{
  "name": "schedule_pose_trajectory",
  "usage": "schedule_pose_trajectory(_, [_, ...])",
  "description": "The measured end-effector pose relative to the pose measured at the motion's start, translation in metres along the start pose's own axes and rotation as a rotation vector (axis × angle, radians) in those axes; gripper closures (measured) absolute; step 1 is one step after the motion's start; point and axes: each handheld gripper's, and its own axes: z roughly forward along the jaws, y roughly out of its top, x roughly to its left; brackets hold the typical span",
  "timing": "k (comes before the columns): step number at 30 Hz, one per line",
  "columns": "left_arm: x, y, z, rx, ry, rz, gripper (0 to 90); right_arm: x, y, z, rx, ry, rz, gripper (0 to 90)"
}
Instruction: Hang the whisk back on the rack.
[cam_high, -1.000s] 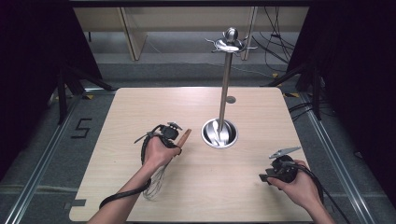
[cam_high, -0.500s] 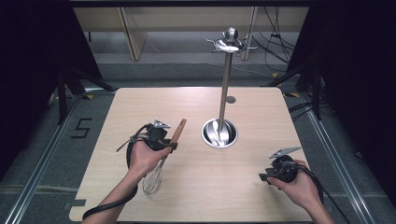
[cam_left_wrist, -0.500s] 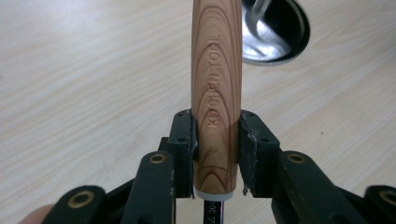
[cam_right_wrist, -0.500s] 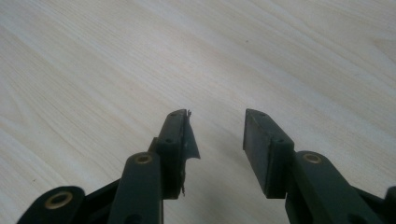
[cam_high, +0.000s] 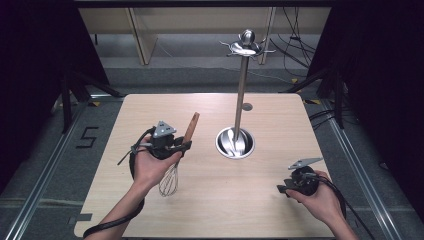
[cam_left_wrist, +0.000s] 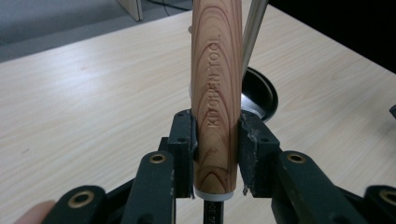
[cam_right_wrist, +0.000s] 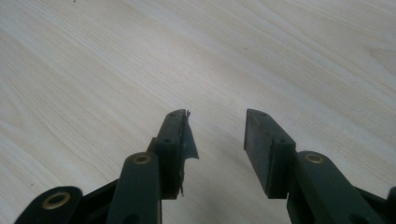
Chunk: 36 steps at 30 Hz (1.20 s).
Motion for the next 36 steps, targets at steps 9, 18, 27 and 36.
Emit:
schedule_pose_trajectory(9, [-0.007, 0.012, -0.006, -0.132, -0.025, 0.022, 68.2, 0.001, 0.0, 0.0, -0.01, -0.001, 0.01, 59.2])
schedule_pose_trajectory(18, [-0.008, 0.024, -0.01, -0.223, -0.032, 0.037, 68.2, 0.001, 0.0, 0.0, -0.012, 0.0, 0.012, 58.7])
schedule_pose_trajectory(27, [-0.011, 0.036, -0.009, -0.261, -0.026, 0.046, 68.2, 0.0, 0.0, -0.001, -0.014, -0.002, 0.005, 58.7])
schedule_pose_trajectory(36, [-0.014, 0.051, -0.007, -0.287, -0.022, 0.051, 68.1, 0.0, 0.0, -0.001, -0.015, -0.002, 0.005, 58.7])
